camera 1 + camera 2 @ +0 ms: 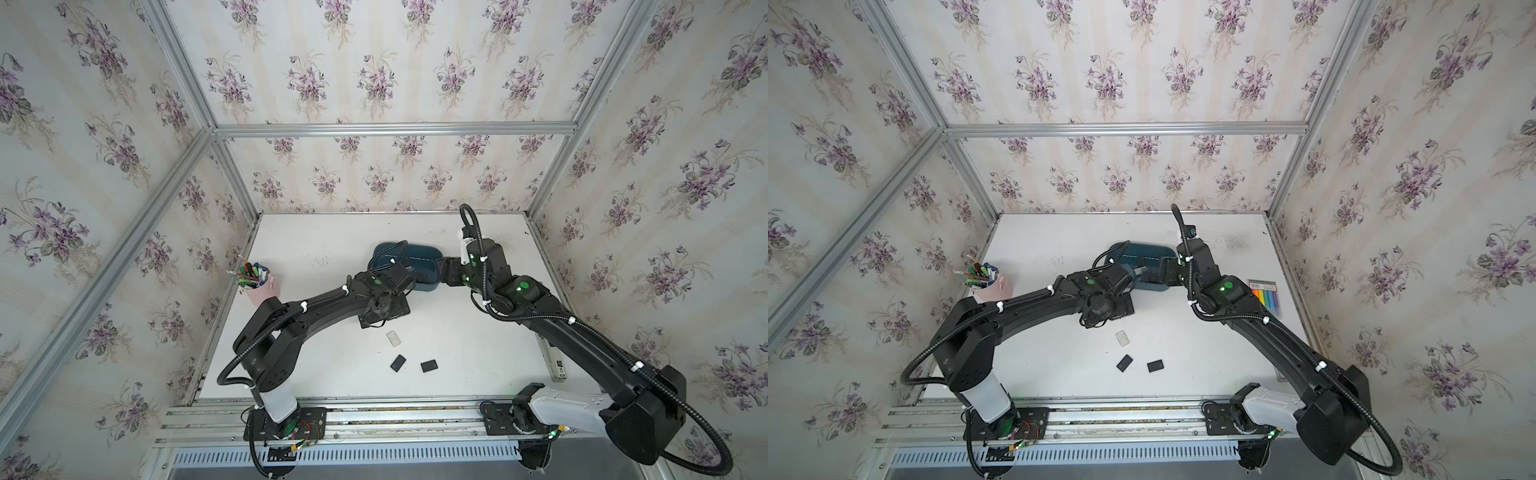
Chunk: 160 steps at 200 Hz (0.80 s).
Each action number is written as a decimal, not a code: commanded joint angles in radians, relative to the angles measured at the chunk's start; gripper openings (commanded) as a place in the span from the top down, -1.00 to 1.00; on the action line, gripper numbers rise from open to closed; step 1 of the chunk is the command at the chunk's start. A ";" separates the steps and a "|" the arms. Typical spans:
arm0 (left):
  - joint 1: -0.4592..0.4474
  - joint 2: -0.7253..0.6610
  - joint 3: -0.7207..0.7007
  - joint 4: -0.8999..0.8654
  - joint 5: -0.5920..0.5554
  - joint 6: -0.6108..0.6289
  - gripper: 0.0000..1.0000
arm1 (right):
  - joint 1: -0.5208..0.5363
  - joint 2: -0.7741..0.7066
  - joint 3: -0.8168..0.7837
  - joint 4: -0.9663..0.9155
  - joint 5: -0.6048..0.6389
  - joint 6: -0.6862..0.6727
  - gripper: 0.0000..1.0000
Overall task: Put the eraser in the storage box
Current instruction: Pick up the eraser from the center of the board.
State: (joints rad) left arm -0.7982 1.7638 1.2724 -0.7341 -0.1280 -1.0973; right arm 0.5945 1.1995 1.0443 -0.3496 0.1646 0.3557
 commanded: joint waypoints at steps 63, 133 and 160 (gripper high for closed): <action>0.015 0.187 0.237 -0.106 -0.092 0.377 -0.99 | 0.000 -0.135 -0.044 -0.016 -0.018 -0.018 -0.49; 0.080 0.258 0.201 -0.018 -0.024 0.671 -0.92 | 0.000 -0.179 -0.049 -0.019 -0.013 -0.009 -0.47; 0.088 0.286 0.219 -0.018 -0.006 0.724 -0.88 | -0.001 -0.181 -0.043 -0.027 -0.009 -0.011 -0.47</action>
State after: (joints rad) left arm -0.7170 2.0338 1.4803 -0.7639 -0.1623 -0.4713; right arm 0.5945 1.0218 0.9962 -0.3729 0.1436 0.3416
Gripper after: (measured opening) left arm 0.950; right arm 0.733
